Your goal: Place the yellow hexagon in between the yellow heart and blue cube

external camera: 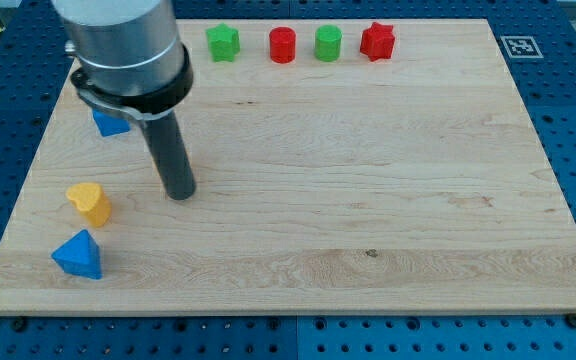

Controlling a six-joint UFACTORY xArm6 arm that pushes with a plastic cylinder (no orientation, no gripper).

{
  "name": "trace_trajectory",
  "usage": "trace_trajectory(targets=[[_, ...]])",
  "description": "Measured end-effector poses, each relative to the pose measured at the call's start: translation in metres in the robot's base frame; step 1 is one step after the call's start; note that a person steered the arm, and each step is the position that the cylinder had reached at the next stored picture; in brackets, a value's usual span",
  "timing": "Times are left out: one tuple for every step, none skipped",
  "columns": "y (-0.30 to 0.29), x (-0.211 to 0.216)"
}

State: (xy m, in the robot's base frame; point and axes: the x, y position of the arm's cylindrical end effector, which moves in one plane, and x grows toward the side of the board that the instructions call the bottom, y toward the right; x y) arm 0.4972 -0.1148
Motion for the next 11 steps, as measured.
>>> trace_trajectory(targets=[[0.022,-0.004],[0.023,-0.020],[0.020,-0.025],[0.010,-0.025],[-0.014,-0.028],[-0.036,-0.028],[-0.042,-0.028],[-0.042,-0.041],[-0.044,-0.046],[-0.057,-0.046],[-0.075,-0.046]])
